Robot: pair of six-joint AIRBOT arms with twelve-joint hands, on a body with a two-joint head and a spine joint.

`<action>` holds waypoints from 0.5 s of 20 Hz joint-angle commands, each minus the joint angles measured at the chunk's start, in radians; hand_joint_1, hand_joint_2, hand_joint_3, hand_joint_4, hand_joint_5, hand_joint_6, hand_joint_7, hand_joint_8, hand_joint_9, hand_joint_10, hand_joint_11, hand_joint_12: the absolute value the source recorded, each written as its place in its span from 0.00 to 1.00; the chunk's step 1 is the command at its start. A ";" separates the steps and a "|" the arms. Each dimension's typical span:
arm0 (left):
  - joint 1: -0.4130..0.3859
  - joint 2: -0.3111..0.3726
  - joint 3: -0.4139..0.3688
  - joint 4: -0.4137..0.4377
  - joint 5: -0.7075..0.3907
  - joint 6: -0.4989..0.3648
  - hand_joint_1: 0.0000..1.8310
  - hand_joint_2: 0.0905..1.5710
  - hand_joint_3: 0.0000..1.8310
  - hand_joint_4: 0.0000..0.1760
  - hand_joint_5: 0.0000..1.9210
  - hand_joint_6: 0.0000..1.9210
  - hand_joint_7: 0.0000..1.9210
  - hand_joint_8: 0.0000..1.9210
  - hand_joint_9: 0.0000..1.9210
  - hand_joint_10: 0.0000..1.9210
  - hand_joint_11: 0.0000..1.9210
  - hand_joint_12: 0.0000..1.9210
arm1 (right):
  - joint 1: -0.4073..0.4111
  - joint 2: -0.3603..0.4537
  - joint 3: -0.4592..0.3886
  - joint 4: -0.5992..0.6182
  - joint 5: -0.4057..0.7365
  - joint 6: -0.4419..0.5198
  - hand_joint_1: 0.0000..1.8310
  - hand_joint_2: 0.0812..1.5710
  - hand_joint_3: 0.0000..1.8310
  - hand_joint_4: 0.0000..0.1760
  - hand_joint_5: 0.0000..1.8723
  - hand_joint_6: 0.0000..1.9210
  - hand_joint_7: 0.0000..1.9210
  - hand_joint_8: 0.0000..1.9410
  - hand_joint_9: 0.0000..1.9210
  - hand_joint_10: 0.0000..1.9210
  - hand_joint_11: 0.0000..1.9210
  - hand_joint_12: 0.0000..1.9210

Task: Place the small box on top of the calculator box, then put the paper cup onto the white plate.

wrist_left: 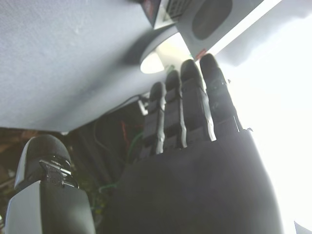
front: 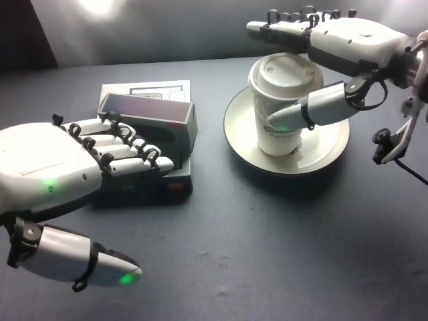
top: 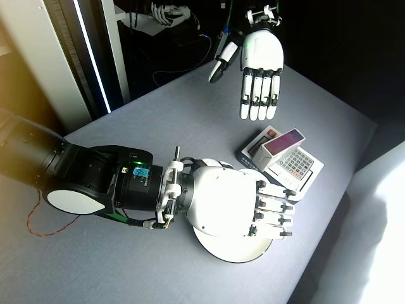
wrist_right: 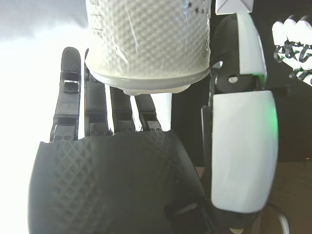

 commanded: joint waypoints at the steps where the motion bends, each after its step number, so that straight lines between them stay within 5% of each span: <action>1: -0.015 0.008 -0.001 -0.015 -0.097 0.001 0.10 0.63 0.00 0.00 0.07 0.00 0.09 0.00 0.09 0.00 0.00 0.18 | 0.000 0.009 0.002 0.016 0.114 0.006 0.42 0.56 0.00 0.00 0.03 0.00 0.07 0.00 0.08 0.00 0.00 0.28; 5: -0.017 0.008 -0.003 -0.015 -0.097 0.001 0.11 0.63 0.00 0.00 0.09 0.00 0.12 0.00 0.12 0.00 0.00 0.26 | -0.001 0.010 -0.014 -0.039 0.112 0.007 0.34 0.52 0.00 0.00 0.00 0.00 0.04 0.00 0.05 0.00 0.00 0.24; 10: -0.024 0.008 -0.003 -0.015 -0.097 0.001 0.11 0.63 0.00 0.00 0.06 0.00 0.09 0.00 0.09 0.00 0.00 0.17 | -0.003 0.029 -0.030 -0.091 0.108 0.037 0.34 0.51 0.00 0.00 0.00 0.00 0.04 0.00 0.05 0.01 0.00 0.25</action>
